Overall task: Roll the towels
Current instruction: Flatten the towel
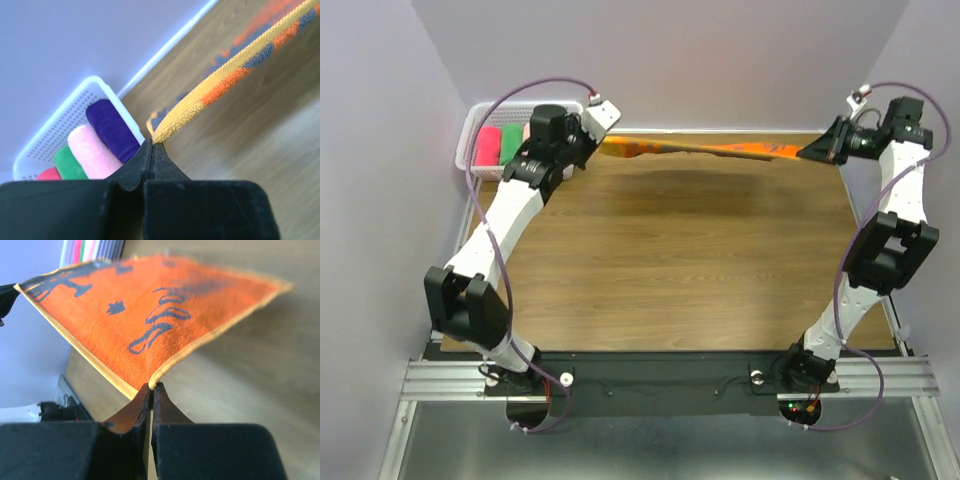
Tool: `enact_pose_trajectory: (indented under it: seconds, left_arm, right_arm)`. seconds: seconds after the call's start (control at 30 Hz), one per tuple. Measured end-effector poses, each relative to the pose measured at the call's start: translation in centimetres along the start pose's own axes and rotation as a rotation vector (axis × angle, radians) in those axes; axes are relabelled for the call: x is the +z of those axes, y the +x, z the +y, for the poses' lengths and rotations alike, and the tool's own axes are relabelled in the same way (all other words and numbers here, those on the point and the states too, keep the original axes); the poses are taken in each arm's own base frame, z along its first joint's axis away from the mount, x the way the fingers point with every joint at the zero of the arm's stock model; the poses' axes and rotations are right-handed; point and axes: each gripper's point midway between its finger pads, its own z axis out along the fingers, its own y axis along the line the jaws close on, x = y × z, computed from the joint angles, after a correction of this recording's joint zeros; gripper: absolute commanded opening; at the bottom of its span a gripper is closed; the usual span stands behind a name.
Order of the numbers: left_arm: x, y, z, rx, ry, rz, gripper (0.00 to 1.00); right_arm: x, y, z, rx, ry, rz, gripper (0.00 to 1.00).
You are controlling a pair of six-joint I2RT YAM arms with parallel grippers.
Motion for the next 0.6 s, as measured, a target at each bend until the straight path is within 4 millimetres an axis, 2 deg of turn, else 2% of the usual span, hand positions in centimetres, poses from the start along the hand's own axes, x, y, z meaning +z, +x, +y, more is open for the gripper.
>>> enact_pose_trajectory:
  seconds: [0.1,0.2,0.33,0.43,0.53,0.57,0.6]
  left_arm:
    - [-1.5,2.8,-1.8,0.051,0.034,0.036,0.0]
    - [-2.5,7.7,-5.0,0.089,0.11,0.11,0.0]
    - [-3.9,17.8,-11.3,0.129,0.28,0.293,0.0]
    - [-5.9,23.3,-15.3,0.153,0.405,0.399,0.0]
    - [-7.6,25.7,-17.8,0.181,0.504,0.442,0.0]
    - [-7.8,25.6,-18.0,0.19,0.514,0.439,0.0]
    - [-8.1,25.4,-18.1,0.205,0.526,0.429,0.11]
  right_arm:
    - [0.2,3.9,-0.6,0.04,0.007,0.052,0.01]
    - [0.9,8.6,-2.7,0.108,0.041,0.131,0.01]
    - [1.8,17.1,-6.3,0.193,0.11,0.303,0.01]
    - [1.5,21.6,-7.5,0.219,0.149,0.412,0.01]
    - [0.7,24.9,-8.1,0.217,0.183,0.506,0.01]
    - [0.4,25.4,-8.2,0.214,0.189,0.523,0.02]
    - [0.0,26.3,-8.3,0.199,0.198,0.549,0.31]
